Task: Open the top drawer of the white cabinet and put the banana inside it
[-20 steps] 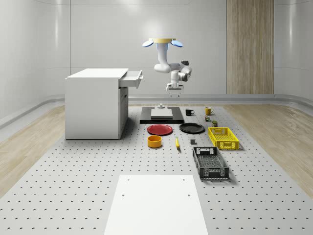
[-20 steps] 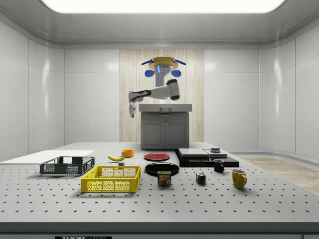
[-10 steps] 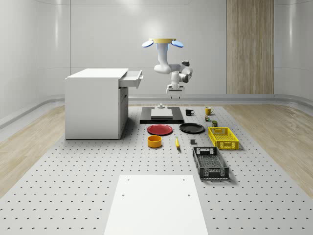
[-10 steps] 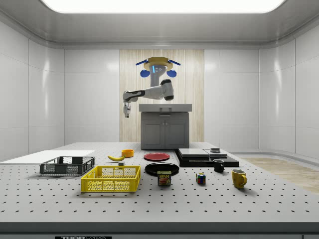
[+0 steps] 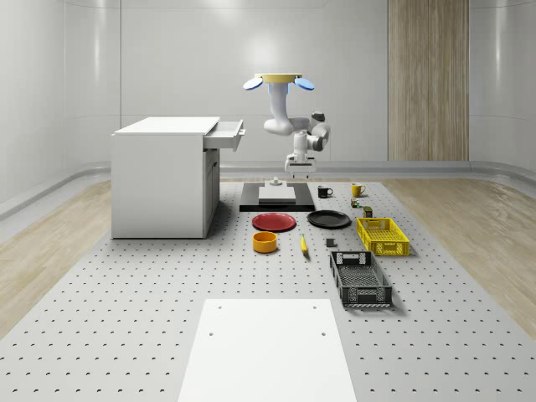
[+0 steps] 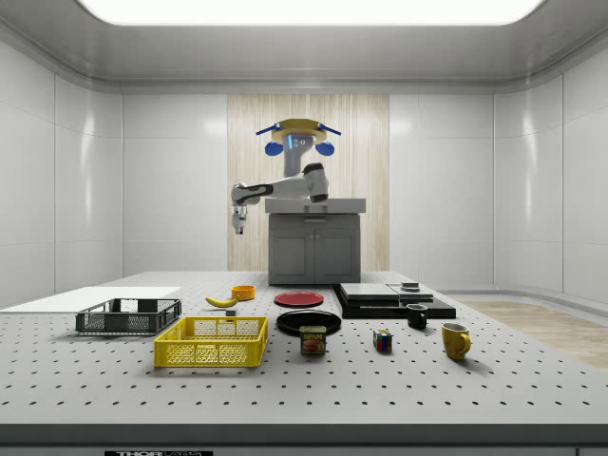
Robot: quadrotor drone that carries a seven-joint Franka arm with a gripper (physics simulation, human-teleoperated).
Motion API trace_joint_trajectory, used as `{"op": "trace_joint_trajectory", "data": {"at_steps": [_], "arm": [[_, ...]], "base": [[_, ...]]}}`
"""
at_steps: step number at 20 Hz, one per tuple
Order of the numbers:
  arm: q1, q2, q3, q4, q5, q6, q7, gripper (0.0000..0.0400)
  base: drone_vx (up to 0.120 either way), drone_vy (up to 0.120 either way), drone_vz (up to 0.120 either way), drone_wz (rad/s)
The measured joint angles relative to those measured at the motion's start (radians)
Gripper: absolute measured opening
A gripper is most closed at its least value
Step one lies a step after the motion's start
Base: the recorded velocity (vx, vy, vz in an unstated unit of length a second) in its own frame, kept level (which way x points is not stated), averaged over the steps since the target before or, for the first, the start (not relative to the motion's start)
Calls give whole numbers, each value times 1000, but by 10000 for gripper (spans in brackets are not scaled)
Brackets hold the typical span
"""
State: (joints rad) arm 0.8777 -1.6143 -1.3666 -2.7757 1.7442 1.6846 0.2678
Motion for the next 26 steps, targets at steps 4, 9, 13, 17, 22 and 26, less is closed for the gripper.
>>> {"op": "trace_joint_trajectory", "data": {"at_steps": [4,9,13,17,22,26], "arm": [[0,0,0,0,0,0,0,400],[0,0,0,0,0,0,0,400],[0,0,0,0,0,0,0,400],[0,1,0,0,0,-1,0,400],[0,1,0,0,0,-1,0,400],[0,1,0,0,0,-1,0,400]], "base": [[120,0,-120,0],[120,0,-120,0],[120,0,-120,0],[30,0,-120,0],[0,0,-120,0],[0,40,-120,0]]}}
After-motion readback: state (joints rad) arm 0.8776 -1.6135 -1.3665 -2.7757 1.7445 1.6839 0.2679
